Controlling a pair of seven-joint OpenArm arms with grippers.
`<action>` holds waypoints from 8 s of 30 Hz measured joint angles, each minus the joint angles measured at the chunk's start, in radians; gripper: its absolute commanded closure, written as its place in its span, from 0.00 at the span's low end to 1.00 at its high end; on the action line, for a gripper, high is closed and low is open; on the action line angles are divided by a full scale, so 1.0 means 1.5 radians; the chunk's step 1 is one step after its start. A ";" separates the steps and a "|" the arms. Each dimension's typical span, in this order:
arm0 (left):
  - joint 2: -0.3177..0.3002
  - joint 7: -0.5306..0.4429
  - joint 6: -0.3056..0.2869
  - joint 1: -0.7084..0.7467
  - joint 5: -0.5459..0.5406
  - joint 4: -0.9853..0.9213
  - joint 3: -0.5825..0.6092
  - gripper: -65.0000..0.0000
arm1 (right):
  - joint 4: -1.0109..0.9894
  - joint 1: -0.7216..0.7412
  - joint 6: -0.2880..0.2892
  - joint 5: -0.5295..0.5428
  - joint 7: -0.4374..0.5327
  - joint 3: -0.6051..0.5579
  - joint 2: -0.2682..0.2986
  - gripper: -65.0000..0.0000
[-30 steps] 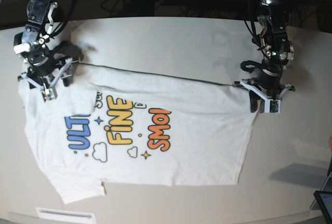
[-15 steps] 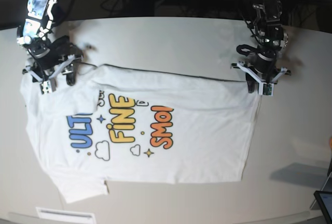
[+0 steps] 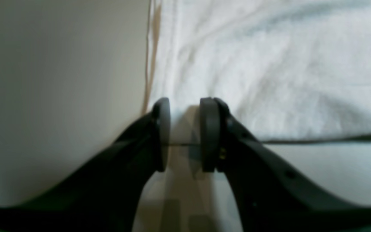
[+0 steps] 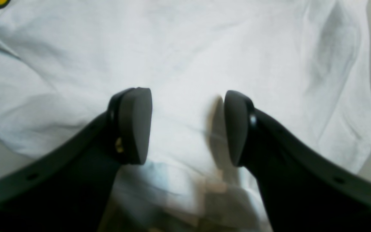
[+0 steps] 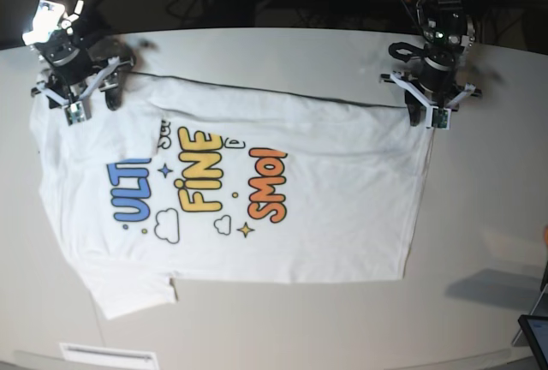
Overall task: Fold the T-shirt properly
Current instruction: 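Pull the collar-side edge back to smooth the shirt flat, then release the shirt and move both grippers to its side edges, then grasp the shirt's side edges near the hem with both grippers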
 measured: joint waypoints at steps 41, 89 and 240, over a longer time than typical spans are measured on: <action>0.031 0.026 -0.012 0.038 -0.001 0.125 -0.081 0.73 | 0.072 -0.069 0.001 -0.015 -0.027 -0.002 -0.016 0.47; 0.040 0.029 -0.010 0.083 0.003 0.123 -0.071 0.70 | 0.157 -0.085 0.006 -0.041 -0.110 -0.002 -0.022 0.47; -0.077 0.128 -0.285 -0.682 -0.003 -0.717 -0.138 0.00 | -0.970 0.758 0.001 0.117 0.046 -0.089 0.213 1.00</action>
